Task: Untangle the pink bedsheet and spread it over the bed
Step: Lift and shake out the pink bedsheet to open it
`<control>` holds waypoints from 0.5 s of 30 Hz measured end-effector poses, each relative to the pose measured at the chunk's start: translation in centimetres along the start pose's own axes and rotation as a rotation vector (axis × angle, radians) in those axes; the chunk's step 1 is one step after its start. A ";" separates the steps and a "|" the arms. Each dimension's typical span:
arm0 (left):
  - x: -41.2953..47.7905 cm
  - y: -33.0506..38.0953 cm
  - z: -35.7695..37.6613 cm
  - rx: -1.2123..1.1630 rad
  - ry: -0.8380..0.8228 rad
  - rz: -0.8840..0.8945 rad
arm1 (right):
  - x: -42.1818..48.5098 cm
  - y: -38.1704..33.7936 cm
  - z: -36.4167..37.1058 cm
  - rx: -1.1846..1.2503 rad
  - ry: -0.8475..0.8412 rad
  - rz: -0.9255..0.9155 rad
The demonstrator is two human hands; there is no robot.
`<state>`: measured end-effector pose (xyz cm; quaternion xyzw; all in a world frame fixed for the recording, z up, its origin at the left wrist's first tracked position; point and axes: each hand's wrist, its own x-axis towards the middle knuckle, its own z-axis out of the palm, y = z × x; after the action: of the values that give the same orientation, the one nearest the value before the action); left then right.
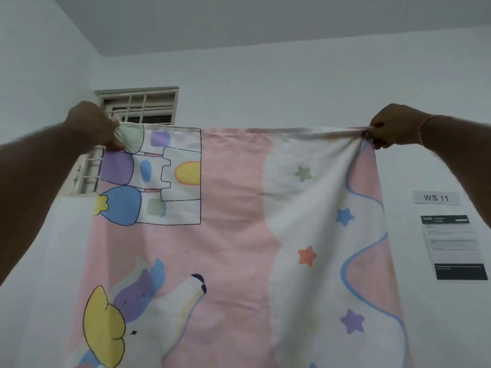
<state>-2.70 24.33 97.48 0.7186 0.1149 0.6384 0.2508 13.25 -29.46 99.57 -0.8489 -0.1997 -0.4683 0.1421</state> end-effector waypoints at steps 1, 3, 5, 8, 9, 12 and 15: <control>0.2 -0.3 -0.1 0.009 -0.030 0.021 | -0.1 0.1 0.0 0.050 0.007 0.006; -0.3 -0.5 -0.1 0.042 -0.094 -0.030 | -0.1 0.3 0.1 0.148 0.030 0.010; -0.8 -0.7 -0.4 0.289 -0.028 -0.023 | -0.2 0.0 0.2 0.149 -0.018 0.015; -1.3 -0.9 0.4 0.096 -0.035 -0.018 | -0.2 -0.4 0.4 0.028 -0.081 0.041; -1.0 -1.0 0.5 0.102 -0.015 -0.036 | -0.1 -0.5 0.5 0.024 -0.088 0.047; -0.1 -2.5 0.9 0.563 -0.076 0.105 | 0.2 0.0 1.2 0.311 -0.075 0.079; -0.9 -4.1 0.7 0.263 -0.108 0.016 | -0.7 0.5 1.8 0.627 -0.036 0.100</control>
<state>-1.53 27.19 94.61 0.7795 0.1780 0.5802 0.1551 14.51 -29.21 98.01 -0.7805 -0.2949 -0.3615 0.4161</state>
